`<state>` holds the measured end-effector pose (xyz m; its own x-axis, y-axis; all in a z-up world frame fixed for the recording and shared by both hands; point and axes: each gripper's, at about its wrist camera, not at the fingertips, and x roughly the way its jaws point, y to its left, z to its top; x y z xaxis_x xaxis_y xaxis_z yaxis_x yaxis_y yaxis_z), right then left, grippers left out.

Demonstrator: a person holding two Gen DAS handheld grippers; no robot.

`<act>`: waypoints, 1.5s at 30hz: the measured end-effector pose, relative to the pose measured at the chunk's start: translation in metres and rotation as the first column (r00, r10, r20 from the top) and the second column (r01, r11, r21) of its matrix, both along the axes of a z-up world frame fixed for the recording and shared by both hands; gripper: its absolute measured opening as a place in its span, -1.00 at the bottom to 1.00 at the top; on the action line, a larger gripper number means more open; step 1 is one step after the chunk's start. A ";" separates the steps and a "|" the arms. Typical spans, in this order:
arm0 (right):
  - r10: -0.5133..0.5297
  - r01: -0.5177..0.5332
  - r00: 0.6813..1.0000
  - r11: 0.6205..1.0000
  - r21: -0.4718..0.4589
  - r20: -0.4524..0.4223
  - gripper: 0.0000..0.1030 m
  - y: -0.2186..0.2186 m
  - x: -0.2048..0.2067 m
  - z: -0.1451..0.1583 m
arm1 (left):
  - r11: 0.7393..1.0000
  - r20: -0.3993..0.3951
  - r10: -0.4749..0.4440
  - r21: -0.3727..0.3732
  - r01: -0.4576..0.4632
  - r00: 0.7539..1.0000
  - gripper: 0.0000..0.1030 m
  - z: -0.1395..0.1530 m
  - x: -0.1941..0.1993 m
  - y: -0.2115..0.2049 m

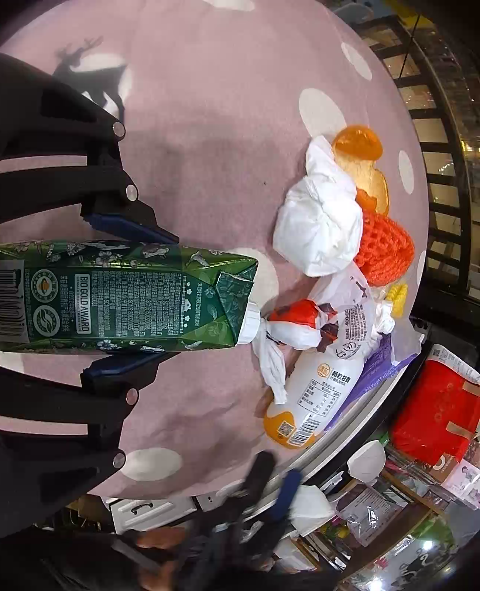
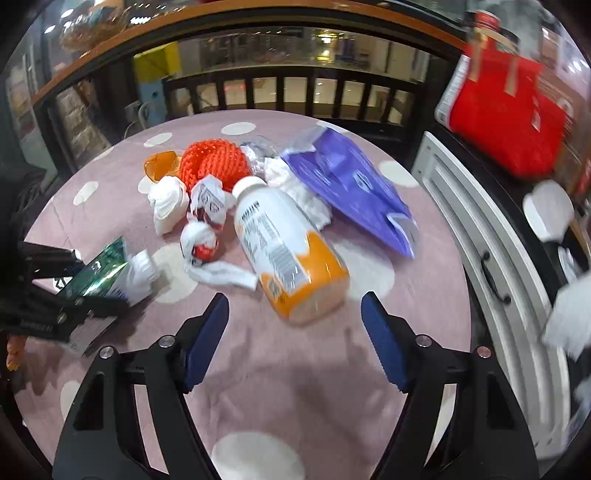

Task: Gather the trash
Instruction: 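Return to the table and grasp the green juice carton with the left tool, then grasp the orange-and-white bottle with the right tool while the left holds the carton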

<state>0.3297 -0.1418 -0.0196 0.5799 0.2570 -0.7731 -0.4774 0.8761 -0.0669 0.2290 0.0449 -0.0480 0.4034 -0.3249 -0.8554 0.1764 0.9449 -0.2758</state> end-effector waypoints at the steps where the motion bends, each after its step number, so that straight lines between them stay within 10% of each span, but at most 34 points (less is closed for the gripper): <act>1: 0.016 -0.016 1.000 1.000 -0.015 -0.009 0.37 0.006 0.007 0.000 | 1.000 0.006 -0.001 0.002 0.001 1.000 0.00 0.001 -0.001 0.000; 23: 0.105 -0.139 0.981 0.968 -0.207 -0.165 0.22 0.062 0.061 -0.039 | 0.996 0.033 0.009 -0.087 -0.006 0.999 0.00 0.001 -0.014 0.014; 45: -0.088 0.087 0.996 0.994 0.071 0.014 0.20 -0.049 -0.119 0.015 | 0.983 0.121 -0.118 -0.123 0.133 0.986 0.00 0.018 -0.055 -0.052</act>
